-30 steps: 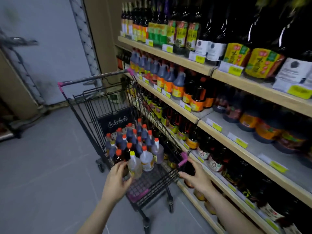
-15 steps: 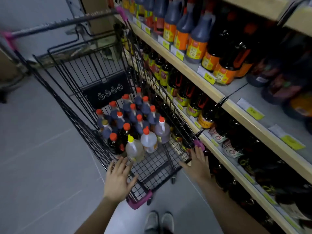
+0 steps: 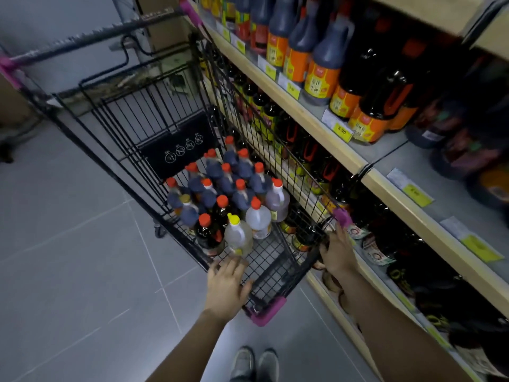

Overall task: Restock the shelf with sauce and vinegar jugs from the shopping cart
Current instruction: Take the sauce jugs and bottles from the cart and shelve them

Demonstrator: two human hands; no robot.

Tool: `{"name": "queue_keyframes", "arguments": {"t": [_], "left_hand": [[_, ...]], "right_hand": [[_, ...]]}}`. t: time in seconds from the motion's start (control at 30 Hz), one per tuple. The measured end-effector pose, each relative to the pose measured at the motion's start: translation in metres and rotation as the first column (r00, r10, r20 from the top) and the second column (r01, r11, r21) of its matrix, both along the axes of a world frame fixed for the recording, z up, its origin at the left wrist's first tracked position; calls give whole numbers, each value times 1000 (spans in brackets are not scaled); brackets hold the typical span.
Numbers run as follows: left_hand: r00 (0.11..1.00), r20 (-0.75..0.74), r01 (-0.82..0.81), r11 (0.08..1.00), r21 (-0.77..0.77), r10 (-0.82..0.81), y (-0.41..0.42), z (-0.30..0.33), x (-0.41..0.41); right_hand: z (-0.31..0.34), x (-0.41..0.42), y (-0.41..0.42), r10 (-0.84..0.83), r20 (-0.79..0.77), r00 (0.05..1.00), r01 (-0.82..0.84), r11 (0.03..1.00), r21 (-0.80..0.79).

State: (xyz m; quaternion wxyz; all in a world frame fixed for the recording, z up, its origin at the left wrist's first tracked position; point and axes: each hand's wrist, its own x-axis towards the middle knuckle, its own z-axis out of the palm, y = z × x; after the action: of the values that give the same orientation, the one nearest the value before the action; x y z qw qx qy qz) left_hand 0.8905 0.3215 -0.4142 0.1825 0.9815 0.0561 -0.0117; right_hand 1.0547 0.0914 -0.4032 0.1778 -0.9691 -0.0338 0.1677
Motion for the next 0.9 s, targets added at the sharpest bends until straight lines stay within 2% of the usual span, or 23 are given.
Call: {"name": "queue_keyframes", "arguments": {"t": [0.1, 0.17, 0.27, 0.4, 0.5, 0.67, 0.9], "left_hand": [[998, -44, 35, 995, -90, -39, 8, 6, 0], [996, -77, 36, 978, -205, -53, 21, 14, 3], [995, -99, -47, 946, -321, 16, 54, 41, 22], [990, -18, -139, 947, -291, 140, 107, 81, 68], [986, -3, -161, 940, -301, 168, 150, 97, 108], [993, -20, -113, 940, -323, 112, 223, 96, 184], [997, -72, -37, 932, -359, 12, 293, 52, 275]], "right_hand": [[6, 1, -3, 13, -41, 999, -14, 1000, -15], [17, 4, -1, 17, -81, 997, -19, 1000, -19], [45, 13, 15, 1, -169, 986, 24, 989, 144], [84, 34, 63, 71, -173, 982, -26, 967, 252], [102, 58, 114, 115, -129, 985, -64, 937, 343], [109, 106, 208, 88, -59, 994, -58, 914, 402], [71, 182, 303, -7, -177, 984, 82, 902, 423]]}}
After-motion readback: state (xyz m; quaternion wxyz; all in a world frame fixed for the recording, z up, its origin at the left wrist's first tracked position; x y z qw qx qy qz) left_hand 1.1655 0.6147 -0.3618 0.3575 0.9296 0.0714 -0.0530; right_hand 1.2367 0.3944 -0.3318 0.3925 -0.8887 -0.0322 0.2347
